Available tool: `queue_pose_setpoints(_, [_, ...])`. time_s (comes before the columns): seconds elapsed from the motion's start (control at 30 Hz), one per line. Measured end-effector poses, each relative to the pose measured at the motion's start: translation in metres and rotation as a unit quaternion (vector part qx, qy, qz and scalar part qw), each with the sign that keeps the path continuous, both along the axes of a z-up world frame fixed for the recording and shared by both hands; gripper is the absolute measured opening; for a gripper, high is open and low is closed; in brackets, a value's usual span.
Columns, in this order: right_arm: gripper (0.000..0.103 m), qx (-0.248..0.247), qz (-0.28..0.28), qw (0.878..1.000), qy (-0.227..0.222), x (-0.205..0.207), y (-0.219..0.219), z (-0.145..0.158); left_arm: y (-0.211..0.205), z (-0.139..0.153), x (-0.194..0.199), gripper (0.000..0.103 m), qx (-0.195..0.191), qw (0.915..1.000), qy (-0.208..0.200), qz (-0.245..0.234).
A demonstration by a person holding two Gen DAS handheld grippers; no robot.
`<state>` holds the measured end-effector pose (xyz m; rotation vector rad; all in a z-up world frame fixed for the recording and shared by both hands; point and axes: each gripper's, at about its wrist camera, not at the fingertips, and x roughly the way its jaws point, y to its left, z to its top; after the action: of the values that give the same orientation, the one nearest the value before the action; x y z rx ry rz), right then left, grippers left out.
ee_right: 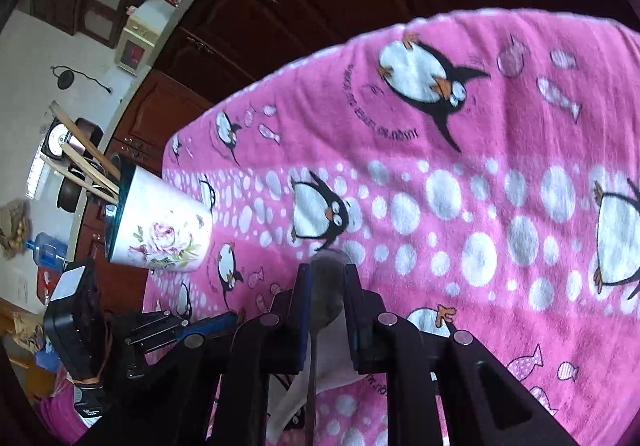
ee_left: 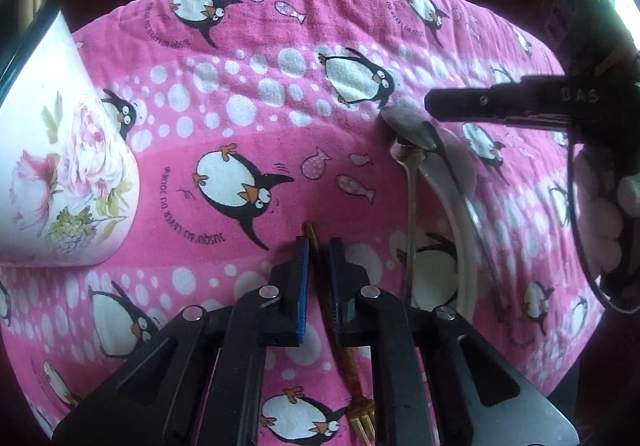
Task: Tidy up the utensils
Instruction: 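Close the left gripper on the gold fork while the right grasps the white ceramic spoon, then lift the fork and ceramic spoon and carry both above the cup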
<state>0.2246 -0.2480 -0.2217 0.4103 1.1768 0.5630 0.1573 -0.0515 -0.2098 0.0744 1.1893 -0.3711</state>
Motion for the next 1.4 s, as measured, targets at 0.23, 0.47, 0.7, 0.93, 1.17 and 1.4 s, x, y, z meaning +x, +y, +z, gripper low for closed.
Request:
queue_pose_setpoints(0.23, [0.014, -0.01, 0.003, 1.0, 0.024, -0.031, -0.024, -0.011, 0.016, 0.002, -0.005, 0.007, -0.035, 0.9993, 0.009, 0.012])
queue_pose_setpoints(0.47, [0.007, 0.032, -0.021, 0.999, 0.009, -0.027, -0.015, -0.023, 0.013, 0.001, -0.01, 0.006, -0.038, 0.999, 0.009, 0.021])
queue_pose_setpoints(0.7, [0.003, -0.042, -0.025, 0.995, -0.09, -0.06, -0.029, 0.023, 0.03, 0.028, -0.02, 0.005, -0.071, 0.9967, -0.014, 0.035])
queue_pose_setpoints(0.93, [0.002, -0.05, -0.084, 0.982, -0.159, -0.084, -0.064, 0.079, 0.053, 0.069, -0.036, 0.005, -0.109, 0.9913, -0.053, 0.052])
queue_pose_setpoints(1.17, [0.002, 0.007, -0.072, 0.974, -0.215, -0.091, -0.041, 0.14, 0.083, 0.115, -0.05, 0.005, -0.137, 0.9838, -0.091, 0.072])
queue_pose_setpoints(1.4, [0.002, 0.039, -0.029, 0.964, -0.263, -0.089, 0.019, 0.189, 0.12, 0.175, -0.065, 0.005, -0.147, 0.9766, -0.133, 0.082])
